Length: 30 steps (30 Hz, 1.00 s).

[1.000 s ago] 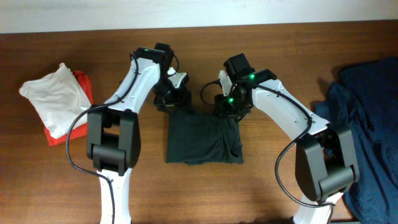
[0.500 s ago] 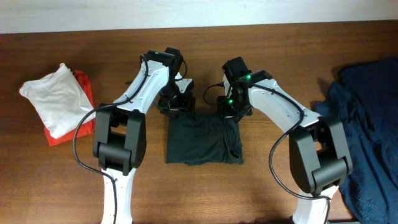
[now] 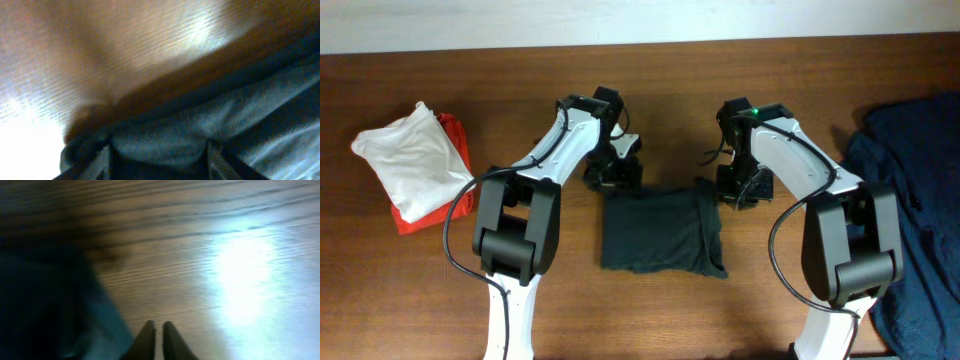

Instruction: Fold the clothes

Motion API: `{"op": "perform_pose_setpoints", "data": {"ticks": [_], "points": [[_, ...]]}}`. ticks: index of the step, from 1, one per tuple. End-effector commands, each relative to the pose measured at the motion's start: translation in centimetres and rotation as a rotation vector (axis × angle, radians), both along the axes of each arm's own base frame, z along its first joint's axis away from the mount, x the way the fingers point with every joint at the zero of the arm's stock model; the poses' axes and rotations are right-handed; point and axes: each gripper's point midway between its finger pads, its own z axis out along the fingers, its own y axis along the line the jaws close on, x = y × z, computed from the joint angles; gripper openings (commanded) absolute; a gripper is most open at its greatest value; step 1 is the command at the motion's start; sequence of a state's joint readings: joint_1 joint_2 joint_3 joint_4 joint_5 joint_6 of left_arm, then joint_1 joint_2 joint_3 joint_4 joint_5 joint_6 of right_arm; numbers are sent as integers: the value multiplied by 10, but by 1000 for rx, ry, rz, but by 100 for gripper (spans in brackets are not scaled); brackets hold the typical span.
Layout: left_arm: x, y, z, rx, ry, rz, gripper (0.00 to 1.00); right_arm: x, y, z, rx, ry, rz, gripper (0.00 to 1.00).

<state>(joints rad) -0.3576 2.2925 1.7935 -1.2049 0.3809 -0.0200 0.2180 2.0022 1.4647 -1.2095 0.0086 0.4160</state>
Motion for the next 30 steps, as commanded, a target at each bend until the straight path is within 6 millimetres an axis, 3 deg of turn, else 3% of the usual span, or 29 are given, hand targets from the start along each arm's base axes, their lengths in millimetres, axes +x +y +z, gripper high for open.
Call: {"op": "perform_pose_setpoints", "data": {"ticks": [1,4,7,9,14,18,21,24,30], "points": [[-26,33,-23,159,117,21,57,-2,-27,0,-87,16,-26,20],[-25,46,-21,178,147,85,57,-15,-11,5,67,81,50,20],[-25,55,-20,184,170,127,58,-31,36,23,405,111,229,20],[-31,60,-16,195,205,131,58,-51,66,47,641,146,318,20],[-35,60,-13,193,218,131,57,-78,101,74,877,175,486,21],[-33,57,-14,178,212,135,58,-48,123,54,810,42,517,22],[-33,56,-14,178,211,132,58,-13,112,23,522,-60,490,32],[-30,55,-15,174,199,133,58,15,113,14,387,-173,478,33],[-30,54,-15,173,195,129,58,33,113,10,282,-254,505,34]]}}
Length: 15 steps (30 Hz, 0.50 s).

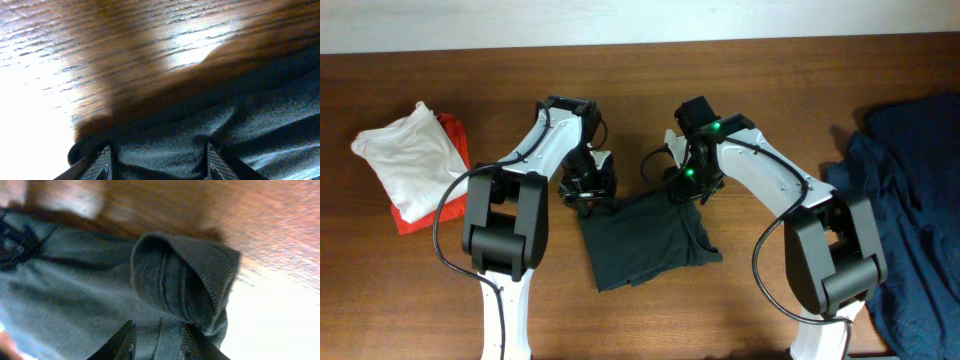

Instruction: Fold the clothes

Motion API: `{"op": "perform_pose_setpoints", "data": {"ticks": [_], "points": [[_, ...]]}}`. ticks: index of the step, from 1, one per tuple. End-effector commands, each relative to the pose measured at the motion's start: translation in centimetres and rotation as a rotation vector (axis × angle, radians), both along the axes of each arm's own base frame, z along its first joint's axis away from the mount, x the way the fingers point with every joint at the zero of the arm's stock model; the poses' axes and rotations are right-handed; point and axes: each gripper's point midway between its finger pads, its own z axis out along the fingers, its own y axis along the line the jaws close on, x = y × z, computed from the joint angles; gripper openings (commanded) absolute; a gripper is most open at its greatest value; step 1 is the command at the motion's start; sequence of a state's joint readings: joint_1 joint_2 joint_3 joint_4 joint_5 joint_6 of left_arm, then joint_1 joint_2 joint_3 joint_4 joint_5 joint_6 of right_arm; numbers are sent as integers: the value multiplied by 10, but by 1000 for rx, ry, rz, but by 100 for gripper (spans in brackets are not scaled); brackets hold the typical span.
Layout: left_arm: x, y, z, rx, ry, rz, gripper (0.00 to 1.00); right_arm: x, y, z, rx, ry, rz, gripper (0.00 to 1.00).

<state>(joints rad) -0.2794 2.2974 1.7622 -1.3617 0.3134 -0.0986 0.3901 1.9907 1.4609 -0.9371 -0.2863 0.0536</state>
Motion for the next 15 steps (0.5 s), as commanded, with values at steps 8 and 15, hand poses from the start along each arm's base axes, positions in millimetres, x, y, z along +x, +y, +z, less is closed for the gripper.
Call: {"op": "perform_pose_setpoints", "data": {"ticks": [8,15], "points": [[-3,0,-12,24,14,-12,58,8,-3,-5,-136,-85,3,30],[-4,0,-12,24,15,-11,58,29,-68,-3,-456,-186,-295,36]]}}
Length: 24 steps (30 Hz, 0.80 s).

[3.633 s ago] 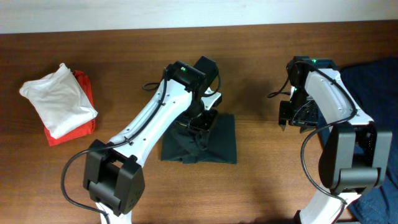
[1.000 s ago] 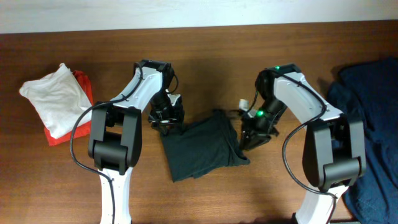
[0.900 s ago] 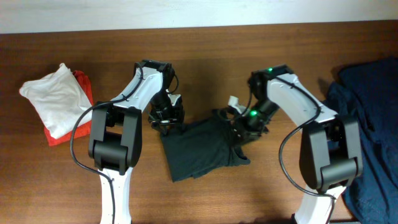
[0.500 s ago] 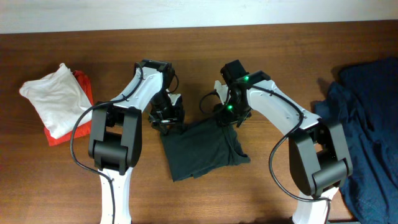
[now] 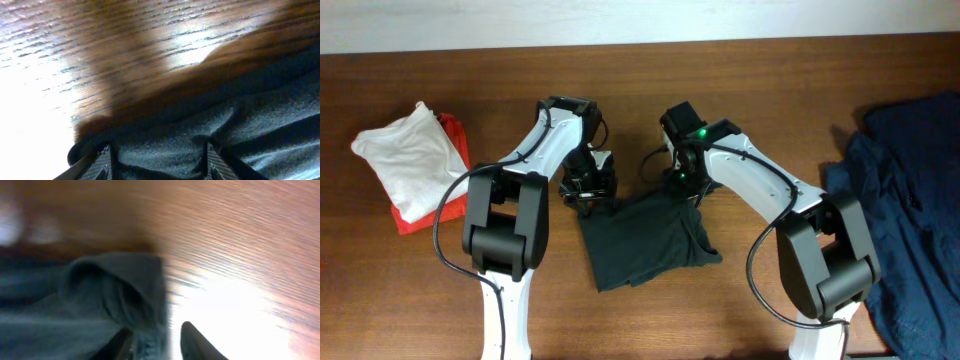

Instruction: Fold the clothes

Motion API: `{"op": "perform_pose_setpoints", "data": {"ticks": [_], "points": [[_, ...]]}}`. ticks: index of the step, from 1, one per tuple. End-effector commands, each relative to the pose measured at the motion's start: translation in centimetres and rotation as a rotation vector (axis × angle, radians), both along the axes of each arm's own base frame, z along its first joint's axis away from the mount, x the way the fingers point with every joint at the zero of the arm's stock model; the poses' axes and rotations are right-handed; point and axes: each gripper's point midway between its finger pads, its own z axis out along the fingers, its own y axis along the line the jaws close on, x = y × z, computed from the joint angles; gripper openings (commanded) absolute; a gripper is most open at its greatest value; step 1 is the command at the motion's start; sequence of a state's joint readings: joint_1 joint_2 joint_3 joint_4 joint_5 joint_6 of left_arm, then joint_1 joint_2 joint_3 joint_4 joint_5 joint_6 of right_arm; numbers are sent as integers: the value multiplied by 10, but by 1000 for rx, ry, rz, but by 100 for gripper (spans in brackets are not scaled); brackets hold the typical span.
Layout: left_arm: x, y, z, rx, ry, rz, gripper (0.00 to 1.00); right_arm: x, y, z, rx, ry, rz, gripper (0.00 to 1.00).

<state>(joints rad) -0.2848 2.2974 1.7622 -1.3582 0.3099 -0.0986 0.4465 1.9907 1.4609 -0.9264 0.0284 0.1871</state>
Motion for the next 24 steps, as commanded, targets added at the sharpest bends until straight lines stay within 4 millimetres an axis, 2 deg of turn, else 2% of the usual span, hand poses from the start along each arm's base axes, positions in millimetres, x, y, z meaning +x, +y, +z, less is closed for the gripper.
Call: {"op": "perform_pose_setpoints", "data": {"ticks": [1,5,8,10,13,14,16,19,24], "points": [[-4,2,-12,22,19,-5,59,15,-51,5,-195,-87,-239,38],[-3,2,-12,22,18,-5,59,10,-79,4,-210,-39,-350,39],[-3,2,-12,22,18,-5,58,1,-78,2,-189,11,-342,39],[-3,2,-12,22,18,-5,59,-8,-67,7,-129,63,-317,39],[-2,1,-12,21,14,-5,59,-5,-37,37,44,47,-195,42],[-2,1,-12,21,14,-5,59,-2,-19,54,140,19,-101,43],[-2,1,-12,20,12,-4,59,-1,-5,61,175,-11,0,47],[-2,1,-12,20,10,-4,59,-3,7,46,123,-17,71,53],[-2,1,-12,20,10,-5,58,1,30,8,85,-24,104,53]]}}
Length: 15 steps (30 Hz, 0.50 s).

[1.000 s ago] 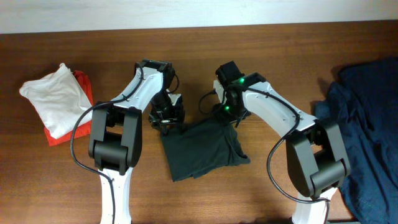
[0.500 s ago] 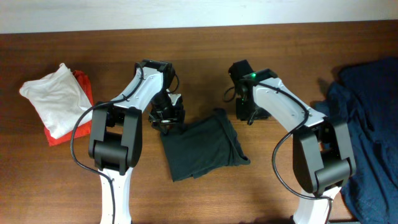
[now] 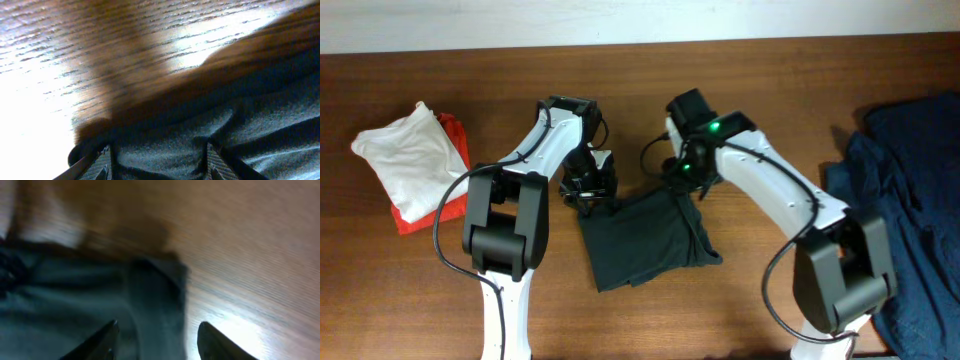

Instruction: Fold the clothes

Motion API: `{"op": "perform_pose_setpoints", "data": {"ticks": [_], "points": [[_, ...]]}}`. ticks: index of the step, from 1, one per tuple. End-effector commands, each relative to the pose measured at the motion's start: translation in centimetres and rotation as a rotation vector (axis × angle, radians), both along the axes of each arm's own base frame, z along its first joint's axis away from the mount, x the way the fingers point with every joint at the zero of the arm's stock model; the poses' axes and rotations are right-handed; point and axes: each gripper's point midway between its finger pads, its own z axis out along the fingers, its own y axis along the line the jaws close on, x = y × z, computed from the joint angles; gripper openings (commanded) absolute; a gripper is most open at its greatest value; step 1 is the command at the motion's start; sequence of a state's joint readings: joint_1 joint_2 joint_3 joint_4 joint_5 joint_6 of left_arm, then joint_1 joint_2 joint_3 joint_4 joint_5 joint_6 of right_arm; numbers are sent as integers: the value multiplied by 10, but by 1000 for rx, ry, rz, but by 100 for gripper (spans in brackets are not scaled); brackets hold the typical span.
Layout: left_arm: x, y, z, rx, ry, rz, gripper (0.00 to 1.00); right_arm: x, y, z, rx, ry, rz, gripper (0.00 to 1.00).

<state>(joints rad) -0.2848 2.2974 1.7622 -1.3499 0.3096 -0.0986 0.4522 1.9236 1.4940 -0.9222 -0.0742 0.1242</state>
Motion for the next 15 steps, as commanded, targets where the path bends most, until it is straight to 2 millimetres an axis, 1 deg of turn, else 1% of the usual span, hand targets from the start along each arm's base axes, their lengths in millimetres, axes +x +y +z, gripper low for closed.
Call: {"op": "perform_pose_setpoints", "data": {"ticks": [1,3,4,6,8,10,12,15], "points": [[-3,2,-12,22,19,-4,59,1,5,-33,-61,14,-6,52],[-4,2,-12,22,19,-4,58,14,-5,-35,-123,-43,-107,41],[-4,2,-12,22,19,-4,59,18,-9,-35,-141,-61,-138,38],[-4,2,-12,22,19,-4,59,20,-14,-34,-166,-76,-153,28],[-4,2,-12,22,19,-4,58,20,-15,-34,-169,-76,-154,23],[-4,2,-12,22,19,-4,59,20,-15,-34,-170,-76,-153,14],[-4,2,-12,22,20,-4,58,20,-19,-34,-170,-69,-162,12],[-4,2,-12,22,19,-5,59,21,-28,-35,-131,-31,-224,13]]}}
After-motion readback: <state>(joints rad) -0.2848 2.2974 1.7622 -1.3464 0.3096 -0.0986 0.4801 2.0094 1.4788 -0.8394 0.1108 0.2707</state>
